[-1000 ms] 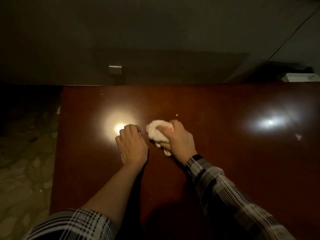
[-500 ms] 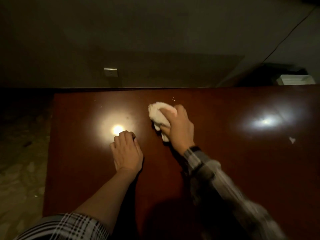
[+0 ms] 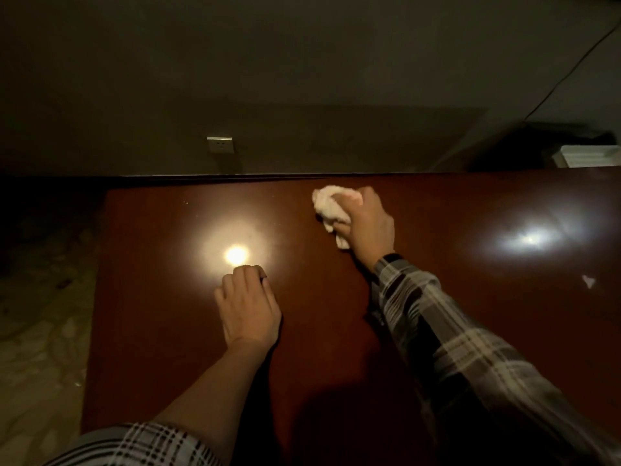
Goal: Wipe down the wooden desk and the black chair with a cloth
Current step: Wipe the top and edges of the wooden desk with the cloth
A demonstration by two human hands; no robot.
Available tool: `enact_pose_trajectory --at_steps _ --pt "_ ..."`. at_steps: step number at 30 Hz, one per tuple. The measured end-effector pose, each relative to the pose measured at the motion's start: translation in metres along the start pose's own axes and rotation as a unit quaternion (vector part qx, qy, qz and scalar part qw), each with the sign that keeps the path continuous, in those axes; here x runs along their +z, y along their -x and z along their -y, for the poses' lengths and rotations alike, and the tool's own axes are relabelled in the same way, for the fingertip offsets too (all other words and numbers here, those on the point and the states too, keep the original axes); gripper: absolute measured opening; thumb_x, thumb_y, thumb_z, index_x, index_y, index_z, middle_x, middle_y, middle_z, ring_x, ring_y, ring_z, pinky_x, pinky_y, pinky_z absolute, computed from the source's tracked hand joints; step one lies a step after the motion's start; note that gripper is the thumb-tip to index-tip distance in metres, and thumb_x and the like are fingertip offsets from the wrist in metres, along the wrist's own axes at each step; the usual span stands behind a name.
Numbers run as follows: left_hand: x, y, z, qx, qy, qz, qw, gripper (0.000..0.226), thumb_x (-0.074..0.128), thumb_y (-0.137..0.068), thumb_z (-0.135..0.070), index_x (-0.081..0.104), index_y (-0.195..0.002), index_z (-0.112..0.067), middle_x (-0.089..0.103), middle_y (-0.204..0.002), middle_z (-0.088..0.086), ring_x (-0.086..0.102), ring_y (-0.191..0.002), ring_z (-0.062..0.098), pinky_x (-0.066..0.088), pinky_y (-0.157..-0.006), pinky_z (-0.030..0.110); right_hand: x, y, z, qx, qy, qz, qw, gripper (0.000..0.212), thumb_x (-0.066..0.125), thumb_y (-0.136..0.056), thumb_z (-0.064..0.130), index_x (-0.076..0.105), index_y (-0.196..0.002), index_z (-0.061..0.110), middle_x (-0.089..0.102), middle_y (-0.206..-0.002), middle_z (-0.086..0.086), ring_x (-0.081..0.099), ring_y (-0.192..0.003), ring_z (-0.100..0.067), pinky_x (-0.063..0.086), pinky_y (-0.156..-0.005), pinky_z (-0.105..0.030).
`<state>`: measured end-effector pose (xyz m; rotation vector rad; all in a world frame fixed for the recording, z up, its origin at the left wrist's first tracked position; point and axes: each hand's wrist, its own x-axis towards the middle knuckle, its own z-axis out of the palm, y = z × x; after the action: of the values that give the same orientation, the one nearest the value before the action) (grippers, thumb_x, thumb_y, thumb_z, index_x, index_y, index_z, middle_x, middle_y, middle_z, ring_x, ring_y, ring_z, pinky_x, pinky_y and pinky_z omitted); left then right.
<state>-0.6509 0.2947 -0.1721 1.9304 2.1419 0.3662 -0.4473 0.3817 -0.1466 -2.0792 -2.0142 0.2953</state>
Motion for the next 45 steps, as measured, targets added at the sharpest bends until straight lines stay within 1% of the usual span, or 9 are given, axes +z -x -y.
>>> enact_pose_trajectory --at_steps 8,12,15,19,24,29,34,39,45 --pt "0.001 -0.001 0.002 0.002 -0.01 0.004 1.0 0.004 0.053 -0.088 -0.019 0.051 -0.087 -0.016 0.05 -0.086 0.002 0.045 -0.079 0.022 0.034 -0.071 0.036 -0.005 -0.102 0.0 0.042 0.074 -0.033 0.996 0.041 0.059 -0.09 0.033 0.05 -0.13 0.027 0.04 -0.127 -0.011 0.043 -0.115 -0.029 0.044 -0.085 -0.041" --pt "0.001 -0.001 0.001 0.012 -0.002 -0.014 1.0 0.008 0.059 -0.085 -0.015 0.051 -0.084 -0.015 0.051 -0.083 0.004 0.047 -0.076 0.023 0.036 -0.068 0.037 -0.012 -0.041 0.027 0.032 0.002 -0.121 0.992 0.032 0.054 -0.088 0.049 0.051 -0.111 0.026 0.054 -0.109 0.003 0.056 -0.095 -0.016 0.046 -0.075 -0.033" --pt "0.001 0.0 0.002 0.023 -0.001 -0.037 0.999 0.014 0.064 -0.081 -0.012 0.05 -0.082 -0.015 0.05 -0.08 0.005 0.047 -0.072 0.025 0.036 -0.064 0.037 -0.001 0.031 0.04 -0.038 0.0 -0.091 0.995 0.028 0.059 -0.084 0.055 0.053 -0.102 0.034 0.059 -0.1 0.008 0.061 -0.084 -0.011 0.049 -0.064 -0.03" --pt "0.002 0.0 0.003 0.021 -0.003 -0.041 0.999 0.013 0.064 -0.08 -0.013 0.051 -0.082 -0.014 0.05 -0.08 0.005 0.047 -0.072 0.024 0.036 -0.064 0.036 0.02 0.055 0.022 -0.127 0.008 -0.063 0.99 0.065 0.082 -0.066 0.026 0.047 -0.12 0.029 0.056 -0.11 -0.014 0.058 -0.093 -0.03 0.046 -0.057 -0.03" --pt "0.003 -0.001 0.003 0.007 -0.008 -0.005 1.0 0.004 0.055 -0.087 -0.019 0.053 -0.088 -0.015 0.052 -0.087 0.003 0.048 -0.079 0.023 0.036 -0.07 0.036 0.012 -0.02 0.013 -0.021 -0.058 -0.065 0.996 0.051 0.072 -0.079 0.024 0.054 -0.126 0.023 0.052 -0.116 -0.016 0.054 -0.103 -0.035 0.046 -0.072 -0.036" --pt "0.0 -0.001 0.002 0.008 -0.005 0.008 1.0 0.003 0.05 -0.089 -0.02 0.05 -0.088 -0.017 0.049 -0.088 0.002 0.045 -0.081 0.021 0.032 -0.072 0.035 -0.001 -0.066 0.013 0.045 -0.05 -0.05 0.996 0.049 0.063 -0.087 0.028 0.049 -0.134 0.026 0.043 -0.125 -0.008 0.047 -0.112 -0.024 0.041 -0.084 -0.032" --pt "-0.004 0.0 0.002 0.004 -0.012 0.029 1.0 0.008 0.044 -0.092 -0.022 0.05 -0.093 -0.017 0.049 -0.093 0.001 0.044 -0.087 0.021 0.03 -0.076 0.033 -0.012 0.002 0.008 0.132 -0.168 -0.102 0.972 0.042 0.064 -0.087 0.026 0.053 -0.127 0.025 0.045 -0.116 0.012 0.049 -0.103 -0.009 0.03 -0.075 -0.007" --pt "-0.006 -0.001 0.0 -0.001 -0.017 0.048 0.999 0.013 0.039 -0.095 -0.024 0.049 -0.099 -0.017 0.047 -0.1 0.001 0.043 -0.093 0.02 0.03 -0.08 0.033 -0.003 0.067 -0.005 0.227 -0.048 -0.075 0.97 0.048 0.063 -0.084 0.03 0.05 -0.13 0.029 0.042 -0.12 -0.006 0.049 -0.106 -0.025 0.039 -0.077 -0.032" --pt "-0.004 -0.002 0.0 0.001 0.008 0.01 1.0 0.025 0.028 -0.09 -0.025 0.051 -0.088 -0.015 0.051 -0.091 0.006 0.046 -0.085 0.026 0.031 -0.073 0.038 0.027 0.105 0.078 0.212 -0.108 -0.018 0.971 0.041 0.061 -0.087 0.04 0.05 -0.124 0.028 0.047 -0.114 0.0 0.054 -0.1 -0.024 0.039 -0.069 -0.028"
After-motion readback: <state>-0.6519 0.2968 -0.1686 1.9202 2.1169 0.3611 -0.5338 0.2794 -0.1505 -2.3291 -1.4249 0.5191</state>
